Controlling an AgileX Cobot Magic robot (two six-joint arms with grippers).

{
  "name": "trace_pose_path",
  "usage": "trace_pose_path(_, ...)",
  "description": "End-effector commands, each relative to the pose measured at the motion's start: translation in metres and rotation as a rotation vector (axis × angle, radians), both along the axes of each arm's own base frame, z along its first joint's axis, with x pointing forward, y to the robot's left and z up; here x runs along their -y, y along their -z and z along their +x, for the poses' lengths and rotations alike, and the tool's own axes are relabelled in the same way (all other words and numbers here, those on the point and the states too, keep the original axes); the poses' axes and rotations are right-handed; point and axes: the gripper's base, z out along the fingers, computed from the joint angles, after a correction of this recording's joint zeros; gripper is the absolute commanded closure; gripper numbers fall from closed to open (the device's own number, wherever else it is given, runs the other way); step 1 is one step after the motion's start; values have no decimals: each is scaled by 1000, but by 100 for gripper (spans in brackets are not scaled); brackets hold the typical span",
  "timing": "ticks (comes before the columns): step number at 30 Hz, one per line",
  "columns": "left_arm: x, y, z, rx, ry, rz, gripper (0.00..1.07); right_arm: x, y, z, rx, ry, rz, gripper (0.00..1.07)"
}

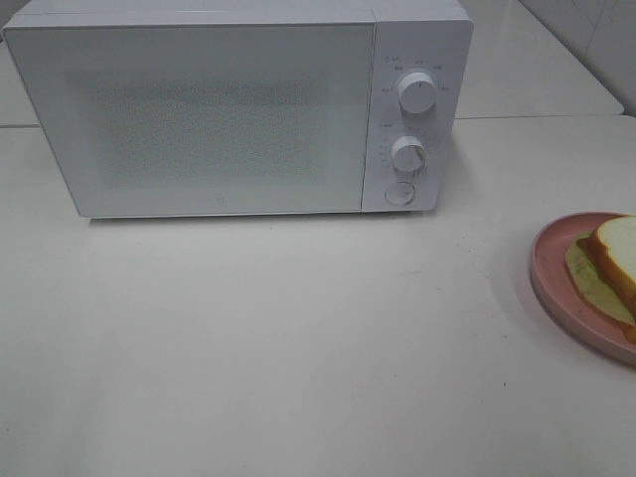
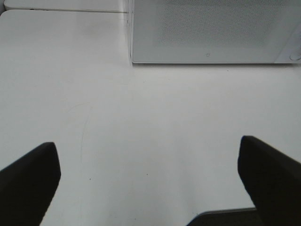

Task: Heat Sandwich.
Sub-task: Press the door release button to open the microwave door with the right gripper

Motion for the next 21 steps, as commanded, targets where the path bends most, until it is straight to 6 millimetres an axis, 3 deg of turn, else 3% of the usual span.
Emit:
trace_pose_path(1,1,0,-2,17,3,-8,10,1,0,-4,32,6,-8,32)
trace_pose_path(13,1,0,-2,17,3,-8,10,1,0,-4,32,6,-8,32)
trace_pose_path(18,1,0,-2,17,3,-8,10,1,-14,-3,104,11,-4,29)
trace_pose_path(21,1,0,-2,17,3,-8,10,1,-25,10,132,19,-7,28)
